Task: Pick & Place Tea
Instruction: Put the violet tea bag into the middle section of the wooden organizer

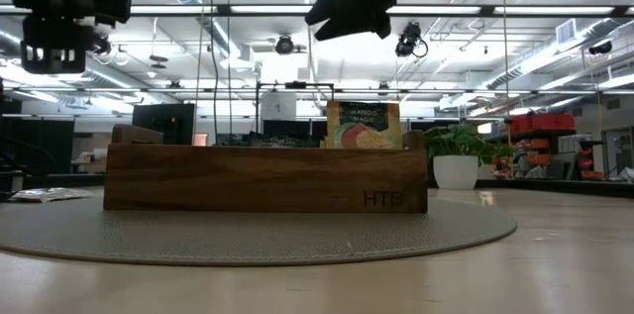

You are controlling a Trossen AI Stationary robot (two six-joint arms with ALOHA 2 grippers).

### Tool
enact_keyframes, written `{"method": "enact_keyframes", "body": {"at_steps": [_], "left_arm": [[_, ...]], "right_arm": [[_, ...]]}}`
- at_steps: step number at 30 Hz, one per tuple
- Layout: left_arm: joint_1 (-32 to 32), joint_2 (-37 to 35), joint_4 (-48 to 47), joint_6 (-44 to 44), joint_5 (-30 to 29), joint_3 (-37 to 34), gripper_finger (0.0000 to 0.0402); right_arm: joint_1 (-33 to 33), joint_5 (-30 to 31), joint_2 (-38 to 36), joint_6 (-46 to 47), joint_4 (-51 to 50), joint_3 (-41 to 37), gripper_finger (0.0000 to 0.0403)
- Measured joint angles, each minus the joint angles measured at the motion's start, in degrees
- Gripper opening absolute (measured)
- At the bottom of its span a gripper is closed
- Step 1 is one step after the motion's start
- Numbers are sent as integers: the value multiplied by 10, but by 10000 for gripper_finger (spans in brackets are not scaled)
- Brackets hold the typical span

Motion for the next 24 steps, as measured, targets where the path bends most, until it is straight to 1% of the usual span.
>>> {"method": "enact_keyframes", "body": {"at_steps": [5,10,13,15,18,20,22,24], "left_arm": [[-36,69,-5,20,5,0,188],[-55,149,-5,60,32,0,188],[-62,190,-18,55,58,0,188],[-63,214,-37,32,77,0,188],[-69,234,-71,2,94,0,188],[-72,242,-86,-2,94,0,188],[-72,244,-99,-4,84,0,188],[-71,244,-131,-15,64,0,188]], "right_arm": [[-3,-1,0,0,-2,0,197],[-2,-2,0,1,-3,0,197],[-2,-7,0,5,-8,0,197],[-1,-8,0,13,-17,0,197],[2,-8,0,17,-19,0,197],[5,-8,0,17,-19,0,197],[6,-8,0,17,-19,0,197],[7,-8,0,17,-19,0,197]]}}
